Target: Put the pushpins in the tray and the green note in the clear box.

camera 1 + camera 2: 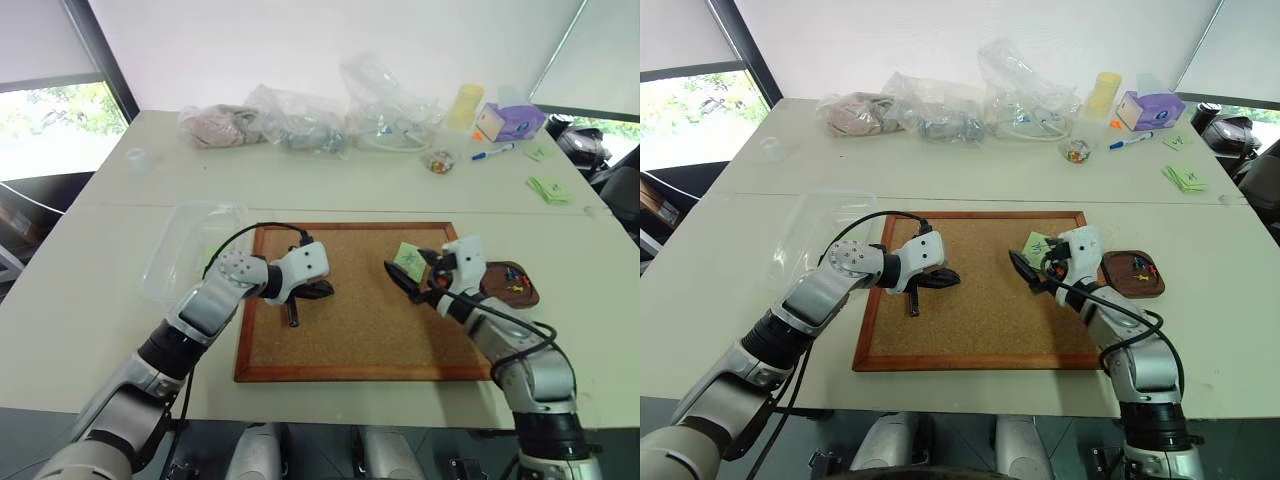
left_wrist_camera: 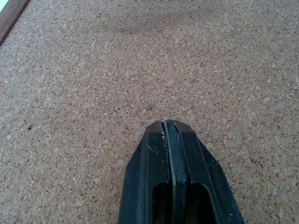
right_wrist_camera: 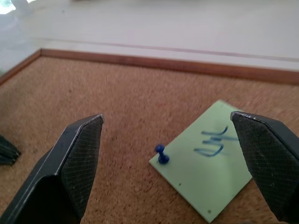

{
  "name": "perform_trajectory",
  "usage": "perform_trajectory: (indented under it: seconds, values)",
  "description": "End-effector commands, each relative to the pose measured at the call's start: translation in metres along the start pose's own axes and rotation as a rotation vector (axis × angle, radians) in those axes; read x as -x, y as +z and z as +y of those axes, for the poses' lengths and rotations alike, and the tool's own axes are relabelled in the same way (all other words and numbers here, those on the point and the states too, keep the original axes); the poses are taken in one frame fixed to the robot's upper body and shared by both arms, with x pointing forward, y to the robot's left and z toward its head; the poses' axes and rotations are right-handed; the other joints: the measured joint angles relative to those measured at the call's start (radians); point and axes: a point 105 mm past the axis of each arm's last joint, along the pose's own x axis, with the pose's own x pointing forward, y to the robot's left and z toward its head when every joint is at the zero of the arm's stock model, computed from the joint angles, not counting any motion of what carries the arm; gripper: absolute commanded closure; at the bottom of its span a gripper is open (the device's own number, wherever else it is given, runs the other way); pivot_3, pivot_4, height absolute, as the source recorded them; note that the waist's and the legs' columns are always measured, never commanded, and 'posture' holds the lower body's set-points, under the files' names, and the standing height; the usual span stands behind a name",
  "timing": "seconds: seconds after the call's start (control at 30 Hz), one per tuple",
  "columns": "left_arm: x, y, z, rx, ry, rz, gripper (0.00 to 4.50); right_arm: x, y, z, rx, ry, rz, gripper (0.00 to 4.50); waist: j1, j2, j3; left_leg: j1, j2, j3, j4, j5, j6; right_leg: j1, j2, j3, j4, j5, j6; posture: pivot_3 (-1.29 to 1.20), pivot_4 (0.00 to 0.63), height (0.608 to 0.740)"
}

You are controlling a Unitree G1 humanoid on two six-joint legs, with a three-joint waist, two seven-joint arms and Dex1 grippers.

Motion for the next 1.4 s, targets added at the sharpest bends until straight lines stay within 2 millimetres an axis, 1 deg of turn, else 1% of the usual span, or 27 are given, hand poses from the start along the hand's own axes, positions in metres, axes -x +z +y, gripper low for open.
perform_trajectory:
  seconds: [0.03, 0.23, 0.33, 0.37, 0.5, 0.57, 0.7, 0.87, 1.1, 1.2, 1.4]
  values:
    - [-0.001, -0.030, 0.001, 0.048, 0.026, 0.116, 4.50, -0.006, 0.008, 0.002, 0.034, 0.015, -0.031, 0.02, 0.000, 0.000, 0.000, 0.000, 0.000, 0.000, 0.000, 0.000, 0.000, 0.000, 0.000, 0.000, 0.000, 0.000, 0.000, 0.00, 0.150, 0.737]
    - [-0.001, -0.030, 0.000, 0.050, 0.025, 0.116, 4.50, -0.010, -0.001, 0.000, 0.047, 0.009, 0.004, 0.02, 0.000, 0.000, 0.000, 0.000, 0.000, 0.000, 0.000, 0.000, 0.000, 0.000, 0.000, 0.000, 0.000, 0.000, 0.000, 0.00, 0.150, 0.737]
    - [-0.001, -0.030, -0.001, 0.051, 0.024, 0.115, 4.50, -0.010, -0.005, 0.001, 0.059, 0.011, 0.021, 0.80, 0.000, 0.000, 0.000, 0.000, 0.000, 0.000, 0.000, 0.000, 0.000, 0.000, 0.000, 0.000, 0.000, 0.000, 0.000, 0.00, 0.150, 0.737]
    - [-0.001, -0.030, -0.001, 0.051, 0.024, 0.115, 4.50, -0.010, -0.006, 0.001, 0.061, 0.012, 0.024, 1.28, 0.000, 0.000, 0.000, 0.000, 0.000, 0.000, 0.000, 0.000, 0.000, 0.000, 0.000, 0.000, 0.000, 0.000, 0.000, 0.00, 0.150, 0.737]
    - [-0.001, -0.030, -0.001, 0.051, 0.022, 0.114, 4.50, -0.009, -0.008, 0.003, 0.081, 0.017, 0.031, 3.48, 0.000, 0.000, 0.000, 0.000, 0.000, 0.000, 0.000, 0.000, 0.000, 0.000, 0.000, 0.000, 0.000, 0.000, 0.000, 0.00, 0.150, 0.737]
    - [-0.001, -0.030, -0.001, 0.051, 0.021, 0.114, 4.50, -0.009, -0.011, 0.004, 0.102, 0.023, 0.043, 4.48, 0.000, 0.000, 0.000, 0.000, 0.000, 0.000, 0.000, 0.000, 0.000, 0.000, 0.000, 0.000, 0.000, 0.000, 0.000, 0.00, 0.150, 0.737]
    - [-0.001, -0.030, -0.001, 0.049, 0.021, 0.114, 4.50, -0.008, -0.011, 0.004, 0.107, 0.023, 0.043, 4.48, -0.001, -0.001, -0.001, 0.000, 0.000, 0.000, 0.000, 0.000, 0.000, 0.000, 0.000, 0.000, 0.000, 0.000, 0.000, 0.00, 0.150, 0.737]
    - [-0.001, -0.030, -0.002, 0.049, 0.018, 0.116, 4.50, -0.004, -0.003, 0.001, 0.133, 0.002, 0.003, 4.48, 0.000, -0.001, -0.001, 0.000, 0.000, 0.000, 0.000, 0.000, 0.000, 0.000, 0.000, 0.000, 0.000, 0.000, 0.000, 0.00, 0.150, 0.737]
    - [0.000, -0.034, -0.003, 0.046, 0.007, 0.139, 4.50, 0.010, 0.038, -0.007, 0.211, -0.064, -0.175, 4.48, 0.002, -0.001, 0.000, -0.001, 0.000, 0.000, 0.000, 0.000, 0.000, -0.001, 0.000, 0.000, 0.000, 0.000, 0.000, 0.00, 0.150, 0.737]
    - [0.000, -0.035, -0.004, 0.046, 0.004, 0.141, 4.50, 0.015, 0.046, -0.010, 0.223, -0.082, -0.202, 4.48, 0.001, -0.001, 0.000, -0.001, 0.000, 0.000, 0.000, 0.000, 0.000, -0.001, 0.000, 0.000, 0.000, 0.000, 0.000, 0.00, 0.150, 0.737]
    - [-0.001, -0.032, -0.003, 0.055, -0.006, 0.124, 4.50, 0.019, 0.051, -0.010, 0.236, -0.089, -0.217, 4.48, 0.000, -0.002, -0.001, 0.000, 0.000, 0.000, 0.000, 0.000, 0.000, 0.000, 0.001, 0.000, 0.000, 0.000, 0.000, 0.00, 0.150, 0.737]
